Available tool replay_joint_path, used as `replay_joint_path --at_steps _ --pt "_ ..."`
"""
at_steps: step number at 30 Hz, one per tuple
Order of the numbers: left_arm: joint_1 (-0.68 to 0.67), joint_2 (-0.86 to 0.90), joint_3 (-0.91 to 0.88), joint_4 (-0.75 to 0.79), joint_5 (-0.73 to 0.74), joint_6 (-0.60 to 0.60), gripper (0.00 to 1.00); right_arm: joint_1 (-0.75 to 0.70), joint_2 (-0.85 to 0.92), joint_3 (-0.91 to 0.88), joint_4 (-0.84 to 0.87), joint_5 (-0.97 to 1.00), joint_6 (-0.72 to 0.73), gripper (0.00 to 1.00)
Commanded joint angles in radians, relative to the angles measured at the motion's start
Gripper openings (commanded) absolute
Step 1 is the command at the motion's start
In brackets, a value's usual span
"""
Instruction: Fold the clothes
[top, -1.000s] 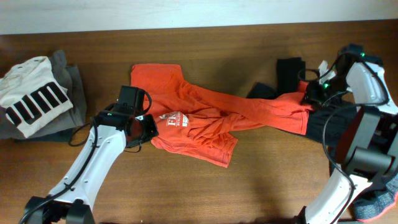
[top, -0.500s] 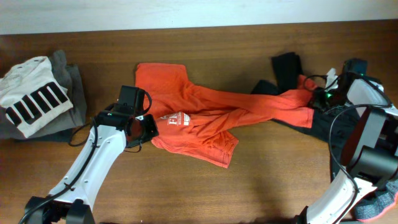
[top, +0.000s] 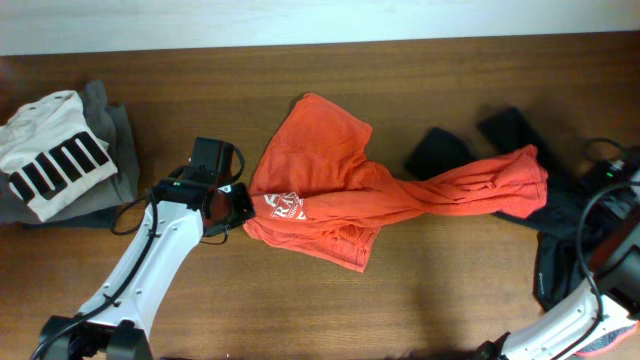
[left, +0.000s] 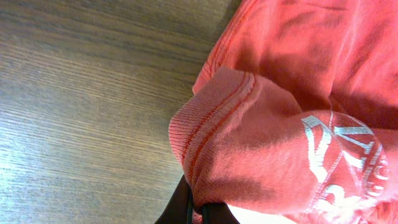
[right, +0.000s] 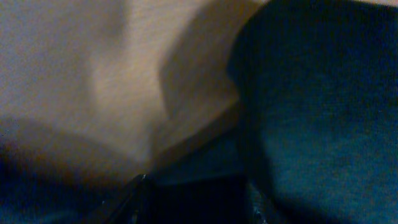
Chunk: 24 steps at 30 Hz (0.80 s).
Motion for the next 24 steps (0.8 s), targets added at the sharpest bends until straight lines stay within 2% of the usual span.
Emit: replay_joint_path --at_steps 1,6,10,15,18,21,24 --pt "0.008 0.005 -0.002 0.010 -0.037 0.016 0.01 -0.042 0.040 -0.003 -0.005 0.002 0.062 0.55" --pt "0.008 0.005 -0.002 0.010 -0.070 0.017 0.00 -0.043 0.034 0.008 -0.028 -0.031 0.062 0.55" --pt "0.008 0.005 -0.002 0.014 -0.096 0.017 0.00 -0.023 -0.031 0.090 -0.099 -0.184 0.055 0.56" --pt "0.008 0.005 -0.002 0.029 -0.117 0.040 0.00 0.078 -0.190 0.212 -0.250 -0.278 -0.142 0.58" --pt "0.014 0.005 -0.002 0.030 -0.212 0.039 0.00 0.176 -0.256 0.224 -0.360 -0.283 -0.269 0.58" --pt "0.030 0.005 -0.002 0.042 -0.264 0.039 0.00 0.299 -0.270 0.223 -0.499 -0.279 -0.401 0.58" --pt "0.061 0.005 -0.002 0.063 -0.269 0.039 0.00 0.418 -0.259 0.184 -0.562 -0.226 -0.461 0.59"
